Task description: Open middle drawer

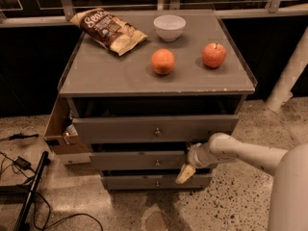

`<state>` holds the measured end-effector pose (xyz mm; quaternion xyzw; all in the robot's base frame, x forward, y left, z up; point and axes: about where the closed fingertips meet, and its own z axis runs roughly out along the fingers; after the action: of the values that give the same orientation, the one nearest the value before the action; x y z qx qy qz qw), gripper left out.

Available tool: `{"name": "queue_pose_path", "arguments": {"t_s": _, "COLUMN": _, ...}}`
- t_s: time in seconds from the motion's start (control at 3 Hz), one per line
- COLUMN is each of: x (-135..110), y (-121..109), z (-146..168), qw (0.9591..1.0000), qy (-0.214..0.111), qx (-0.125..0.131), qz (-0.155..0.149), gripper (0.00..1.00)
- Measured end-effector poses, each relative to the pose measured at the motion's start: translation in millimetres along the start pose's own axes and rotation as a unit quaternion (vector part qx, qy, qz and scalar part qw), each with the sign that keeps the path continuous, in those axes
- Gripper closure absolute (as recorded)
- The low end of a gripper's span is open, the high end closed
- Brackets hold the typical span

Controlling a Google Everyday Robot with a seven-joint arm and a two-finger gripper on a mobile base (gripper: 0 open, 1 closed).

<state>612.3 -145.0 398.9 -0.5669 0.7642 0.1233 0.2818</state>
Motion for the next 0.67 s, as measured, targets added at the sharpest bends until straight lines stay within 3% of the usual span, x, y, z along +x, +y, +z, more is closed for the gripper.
{"name": "queue_pose_path", "arguments": {"t_s": 0.67, "x": 8.7, "y": 15.3, "z": -7.5, "qw": 0.9981, "qy": 0.013, "qx": -0.045, "qz": 0.041, "gripper": 0.00}}
